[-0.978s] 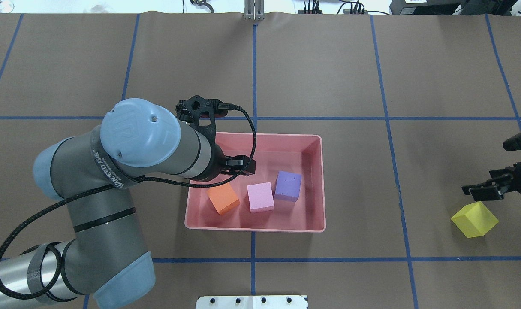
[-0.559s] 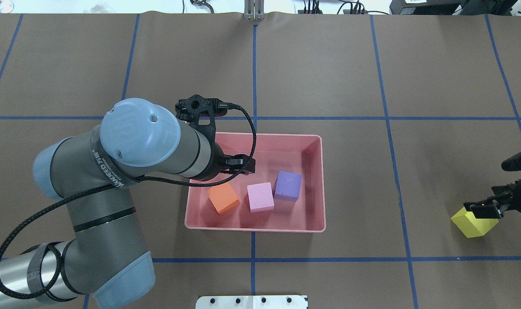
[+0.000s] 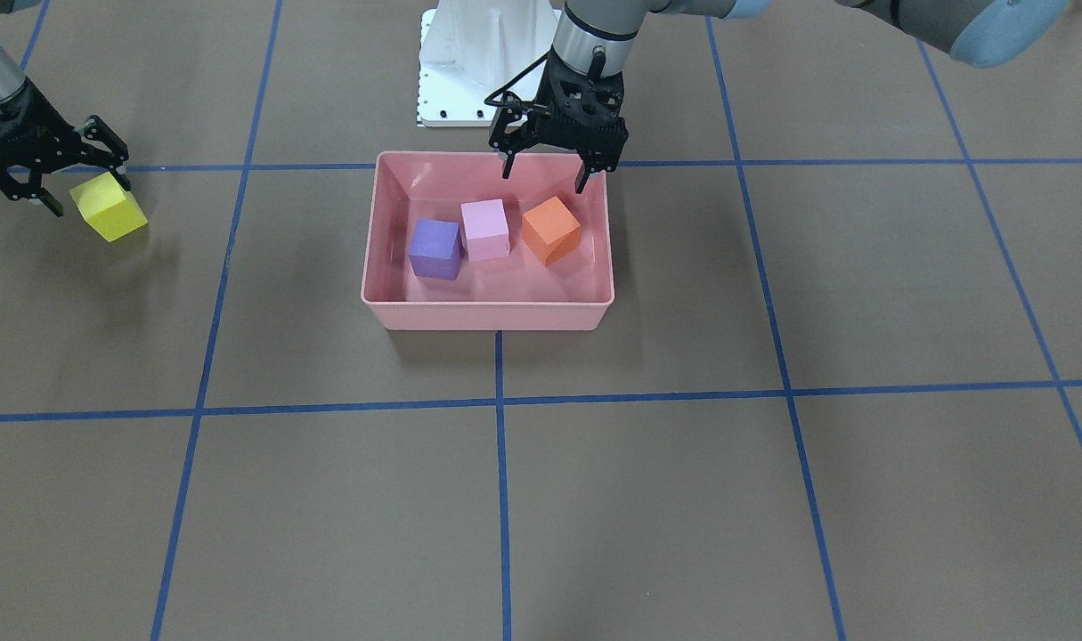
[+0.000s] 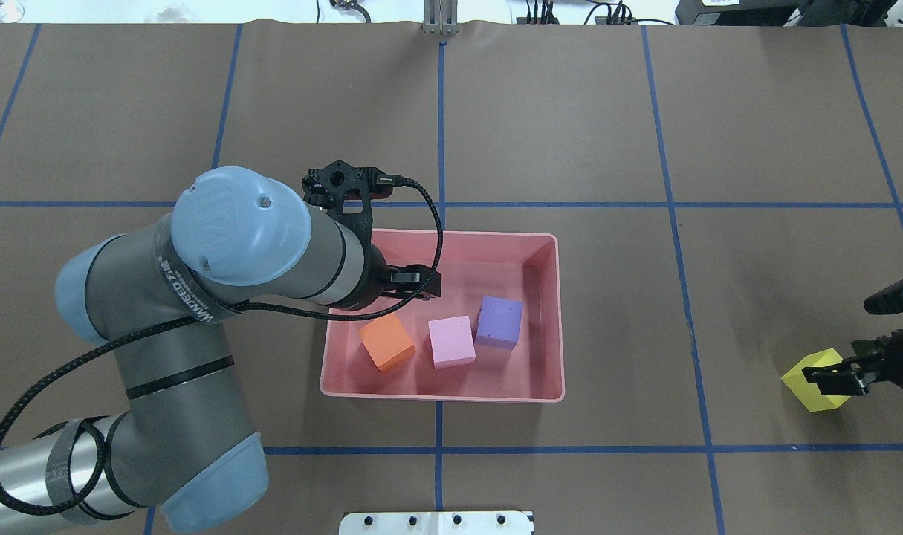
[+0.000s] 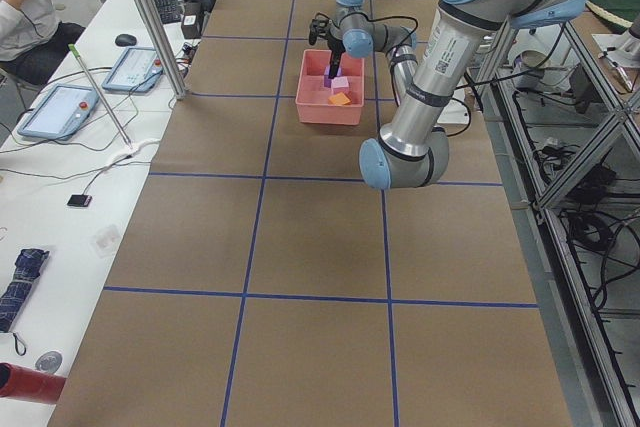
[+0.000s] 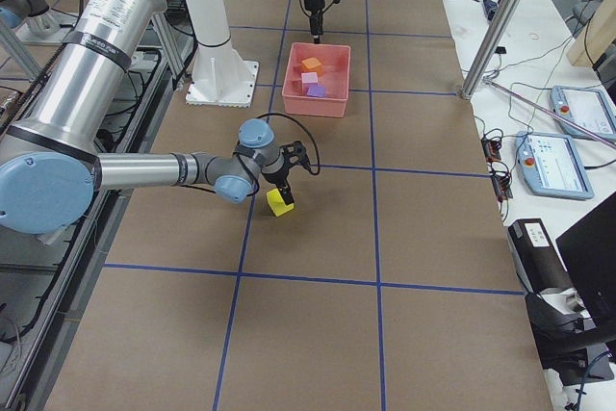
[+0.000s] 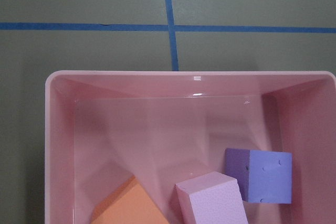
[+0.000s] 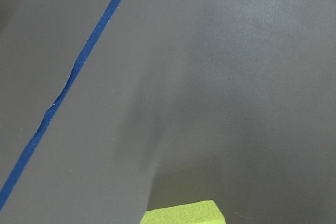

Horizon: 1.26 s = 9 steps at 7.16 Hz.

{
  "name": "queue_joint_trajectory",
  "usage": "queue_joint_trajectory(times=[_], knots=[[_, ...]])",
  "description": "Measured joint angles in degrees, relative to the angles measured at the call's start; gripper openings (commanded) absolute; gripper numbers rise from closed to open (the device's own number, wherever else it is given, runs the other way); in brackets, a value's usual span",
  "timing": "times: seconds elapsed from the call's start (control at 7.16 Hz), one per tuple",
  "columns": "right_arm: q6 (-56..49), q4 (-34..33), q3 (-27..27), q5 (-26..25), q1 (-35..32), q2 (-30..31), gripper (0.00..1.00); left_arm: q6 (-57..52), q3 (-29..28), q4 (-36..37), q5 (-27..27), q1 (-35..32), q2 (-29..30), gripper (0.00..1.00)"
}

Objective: Place blocks into pink bin with both arms
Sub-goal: 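Grasp the yellow cube with the right gripper while the left arm withdraws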

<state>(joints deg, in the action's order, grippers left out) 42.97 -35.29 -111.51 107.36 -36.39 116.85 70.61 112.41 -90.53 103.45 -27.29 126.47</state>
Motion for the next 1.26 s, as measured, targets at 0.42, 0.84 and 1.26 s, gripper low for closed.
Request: queue_joint_trajectory(times=[0.42,0.84,1.26], knots=[[1.2,0.7,1.8,-2.4,3.1,-0.2,0.73,-0.1,0.0,0.0,0.0,-0.2,-0.1,1.00],[1.3,5.8,5.9,-3.0,4.2,-0.8,0.04,-3.0,0.0,0.2,0.1,-1.1,-0.8,1.00],[4.3,5.8,5.9,-2.6,4.2,-4.4,0.04,-25.5,1.9,0.8,5.8,-11.8,-9.5,1.00]])
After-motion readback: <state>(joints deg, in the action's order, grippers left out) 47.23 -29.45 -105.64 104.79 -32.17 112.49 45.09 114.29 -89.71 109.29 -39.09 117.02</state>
